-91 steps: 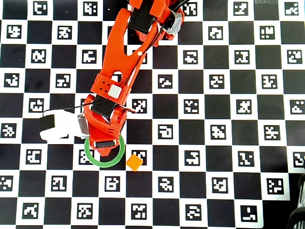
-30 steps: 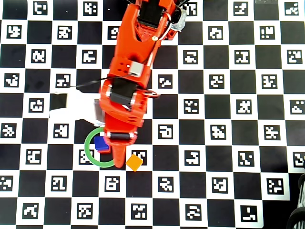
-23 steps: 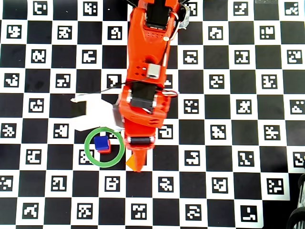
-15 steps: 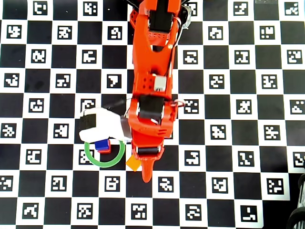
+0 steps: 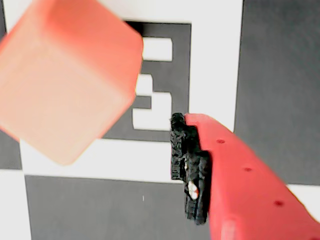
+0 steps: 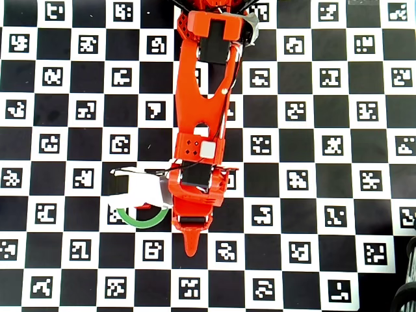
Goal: Grab the red cube then put it in the green circle then put the blue cube on top and finally the orange cube on top
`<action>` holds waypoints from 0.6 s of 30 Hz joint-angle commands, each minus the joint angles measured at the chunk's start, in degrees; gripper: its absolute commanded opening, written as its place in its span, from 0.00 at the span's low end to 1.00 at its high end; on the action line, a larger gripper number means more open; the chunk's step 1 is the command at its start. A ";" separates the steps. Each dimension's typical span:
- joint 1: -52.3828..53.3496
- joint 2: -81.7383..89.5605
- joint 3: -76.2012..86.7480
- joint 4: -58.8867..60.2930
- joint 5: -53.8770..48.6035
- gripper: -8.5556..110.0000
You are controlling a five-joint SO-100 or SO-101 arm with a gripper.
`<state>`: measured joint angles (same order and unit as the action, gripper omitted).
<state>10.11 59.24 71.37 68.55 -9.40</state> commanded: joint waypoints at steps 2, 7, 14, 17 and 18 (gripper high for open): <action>0.97 0.62 -2.64 -0.97 0.79 0.49; 1.05 -0.35 -4.04 -0.44 1.32 0.49; 0.88 -0.44 -4.83 -0.62 4.31 0.49; 0.79 -0.44 -5.54 -0.62 7.12 0.49; 0.79 -0.44 -5.80 -0.62 8.17 0.49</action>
<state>10.55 56.43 70.66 68.12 -3.52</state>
